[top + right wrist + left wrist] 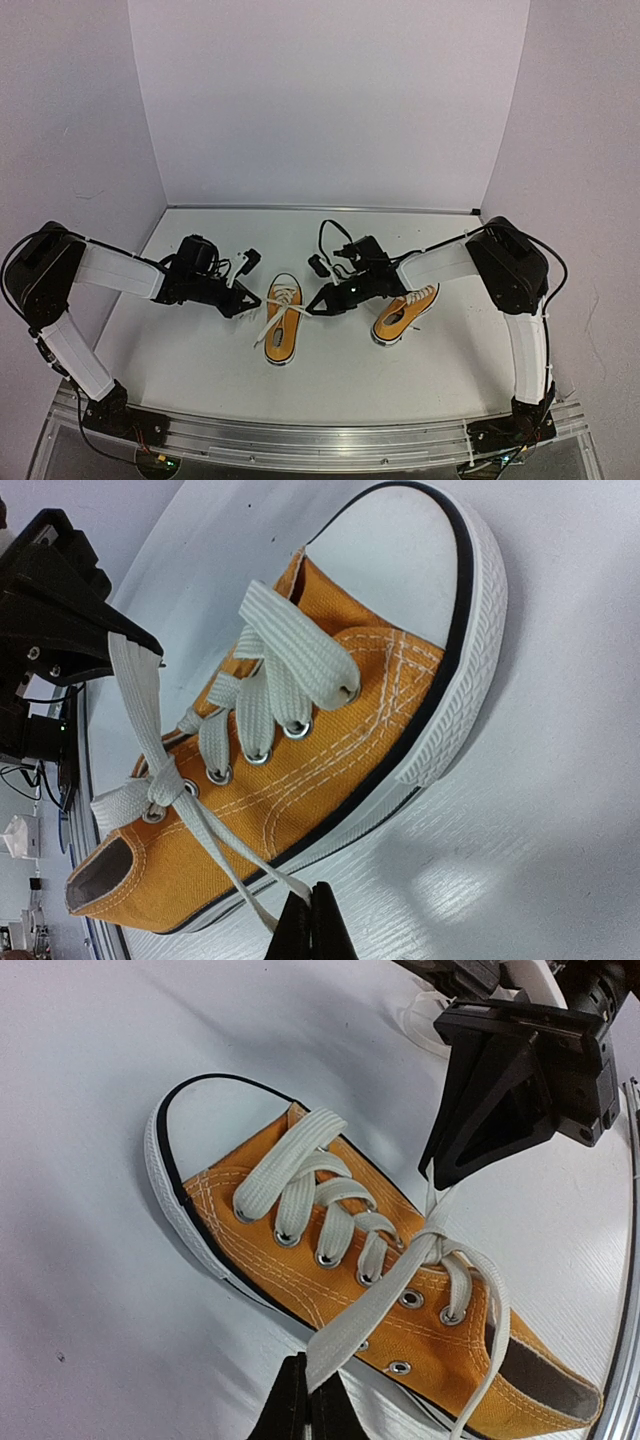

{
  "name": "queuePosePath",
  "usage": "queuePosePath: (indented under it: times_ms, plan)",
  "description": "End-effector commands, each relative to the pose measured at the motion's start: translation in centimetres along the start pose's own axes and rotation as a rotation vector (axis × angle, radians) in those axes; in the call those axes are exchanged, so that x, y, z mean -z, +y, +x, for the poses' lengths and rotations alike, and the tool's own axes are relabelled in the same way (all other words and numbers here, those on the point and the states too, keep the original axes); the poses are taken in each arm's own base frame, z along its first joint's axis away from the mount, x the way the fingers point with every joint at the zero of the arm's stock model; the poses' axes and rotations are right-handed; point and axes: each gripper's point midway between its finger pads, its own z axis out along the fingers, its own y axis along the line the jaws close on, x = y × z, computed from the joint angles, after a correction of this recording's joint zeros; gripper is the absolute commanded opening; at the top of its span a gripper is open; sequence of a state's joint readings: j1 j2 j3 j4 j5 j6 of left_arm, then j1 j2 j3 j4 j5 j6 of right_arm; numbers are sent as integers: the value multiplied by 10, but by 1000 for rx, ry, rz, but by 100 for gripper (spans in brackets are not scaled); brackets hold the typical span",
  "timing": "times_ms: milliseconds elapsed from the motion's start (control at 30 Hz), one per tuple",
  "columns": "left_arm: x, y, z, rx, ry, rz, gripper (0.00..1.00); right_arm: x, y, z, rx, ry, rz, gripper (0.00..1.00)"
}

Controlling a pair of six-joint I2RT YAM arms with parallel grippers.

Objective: Tie the shoes

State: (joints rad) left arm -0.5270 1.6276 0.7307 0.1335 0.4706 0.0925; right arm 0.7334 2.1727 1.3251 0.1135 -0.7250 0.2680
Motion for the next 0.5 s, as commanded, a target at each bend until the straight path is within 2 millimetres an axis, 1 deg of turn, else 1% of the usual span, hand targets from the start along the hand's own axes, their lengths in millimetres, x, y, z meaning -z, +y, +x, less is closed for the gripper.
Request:
queuePosePath:
  times_ms: [0,33,67,100,133,200,333,467]
  plan:
    - [11,14,-14,28,-25,-54,1,11,2,-8,-21,-1,-1,1]
    - [10,13,-15,34,-28,-44,6,11,6,-10,-20,1,-18,5]
    - [11,11,-18,45,-33,-37,21,12,10,-12,-19,-2,-29,13]
    - [14,9,-21,54,-44,-31,32,13,13,-15,-17,-5,-37,20]
    - [16,9,-23,63,-55,-35,39,16,16,-18,-14,-12,-42,27]
    - [26,7,-29,71,-90,-54,47,22,20,-24,-7,-31,-33,34]
    - [46,-5,-36,110,-129,-42,49,37,26,-37,0,-69,-15,39]
    - [55,-24,-27,119,-109,-21,49,54,21,-47,-13,-106,10,42]
